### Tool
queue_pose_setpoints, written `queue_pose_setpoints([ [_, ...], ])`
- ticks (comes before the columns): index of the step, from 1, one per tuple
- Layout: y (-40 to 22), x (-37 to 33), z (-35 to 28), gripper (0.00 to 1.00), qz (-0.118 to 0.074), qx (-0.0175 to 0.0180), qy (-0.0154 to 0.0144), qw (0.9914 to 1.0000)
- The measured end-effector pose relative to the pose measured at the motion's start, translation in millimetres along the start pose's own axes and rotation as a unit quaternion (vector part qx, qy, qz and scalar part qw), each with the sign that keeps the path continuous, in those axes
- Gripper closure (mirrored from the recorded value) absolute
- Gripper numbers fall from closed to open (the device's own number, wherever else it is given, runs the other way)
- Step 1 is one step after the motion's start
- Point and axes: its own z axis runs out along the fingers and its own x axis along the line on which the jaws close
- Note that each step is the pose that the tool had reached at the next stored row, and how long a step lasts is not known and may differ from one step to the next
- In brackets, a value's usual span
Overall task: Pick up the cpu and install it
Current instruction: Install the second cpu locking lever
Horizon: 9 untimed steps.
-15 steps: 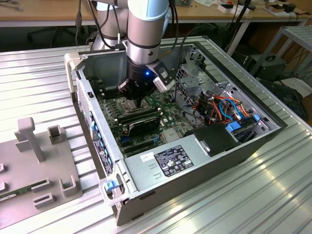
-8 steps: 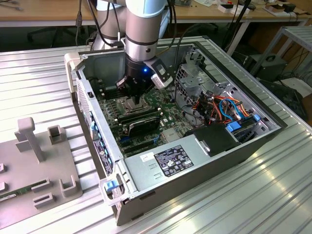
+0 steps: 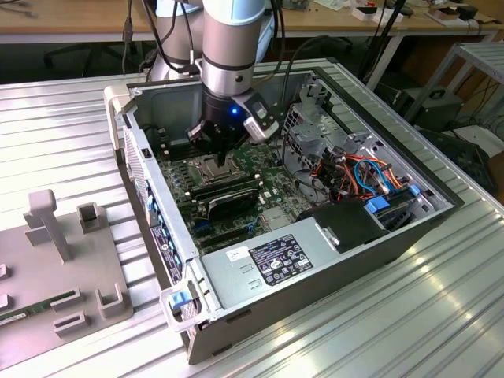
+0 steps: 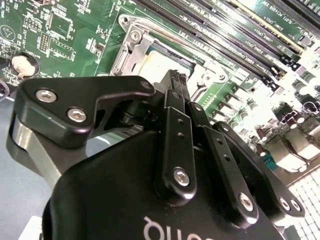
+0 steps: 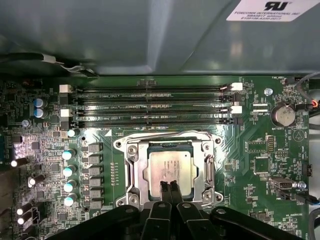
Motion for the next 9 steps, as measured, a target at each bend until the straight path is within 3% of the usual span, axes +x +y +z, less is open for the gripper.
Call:
queue_pose_setpoints([
  [9, 2.4, 0.1, -0.1, 0.89, 0.000, 0.0003, 0.0000, 1.00000],
])
